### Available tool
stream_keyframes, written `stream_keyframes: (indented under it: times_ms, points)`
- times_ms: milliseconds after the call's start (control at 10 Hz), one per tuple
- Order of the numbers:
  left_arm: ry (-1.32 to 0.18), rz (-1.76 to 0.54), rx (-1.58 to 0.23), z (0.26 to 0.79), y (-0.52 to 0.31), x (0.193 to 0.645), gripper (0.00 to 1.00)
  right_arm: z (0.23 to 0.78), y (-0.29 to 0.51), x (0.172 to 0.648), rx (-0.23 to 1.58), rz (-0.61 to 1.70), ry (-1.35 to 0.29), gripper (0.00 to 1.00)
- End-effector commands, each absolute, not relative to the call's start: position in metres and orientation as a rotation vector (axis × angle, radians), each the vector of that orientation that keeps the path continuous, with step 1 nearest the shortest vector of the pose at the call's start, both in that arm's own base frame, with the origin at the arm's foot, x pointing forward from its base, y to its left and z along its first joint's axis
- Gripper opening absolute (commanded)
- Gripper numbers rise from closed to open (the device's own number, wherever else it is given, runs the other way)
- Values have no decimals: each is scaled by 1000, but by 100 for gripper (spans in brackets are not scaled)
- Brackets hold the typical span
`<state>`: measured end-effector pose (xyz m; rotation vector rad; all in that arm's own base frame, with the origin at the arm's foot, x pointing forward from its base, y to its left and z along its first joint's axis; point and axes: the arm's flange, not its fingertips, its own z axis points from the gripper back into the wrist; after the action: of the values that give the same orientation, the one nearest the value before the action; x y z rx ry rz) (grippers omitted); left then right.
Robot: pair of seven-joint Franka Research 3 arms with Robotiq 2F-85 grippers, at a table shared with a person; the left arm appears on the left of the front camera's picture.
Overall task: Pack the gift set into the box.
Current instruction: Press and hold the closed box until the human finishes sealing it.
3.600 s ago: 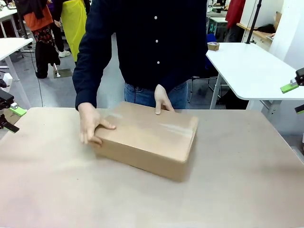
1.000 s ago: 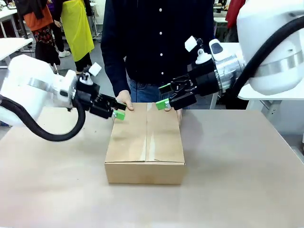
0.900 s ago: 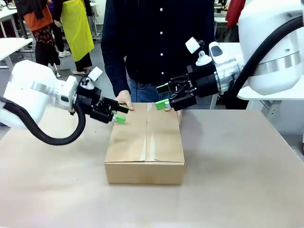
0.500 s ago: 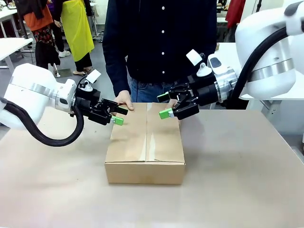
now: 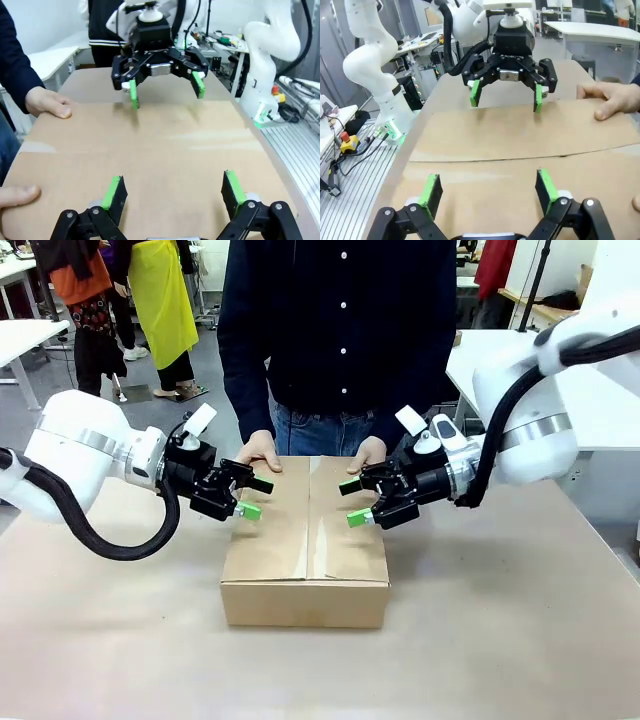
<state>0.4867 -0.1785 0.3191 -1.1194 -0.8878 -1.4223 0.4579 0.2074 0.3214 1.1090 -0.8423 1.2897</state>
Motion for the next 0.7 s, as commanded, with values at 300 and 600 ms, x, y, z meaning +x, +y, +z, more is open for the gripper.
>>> stream_keyframes:
  times_ms: [300,600]
  points:
    - [-956,-1511,-968,293,-182,487,100,304,222,480,1070,1306,-854,100]
    - [-935,-1533,-938,293,-181,488,100,288,214,479,1037,1348,-789,100]
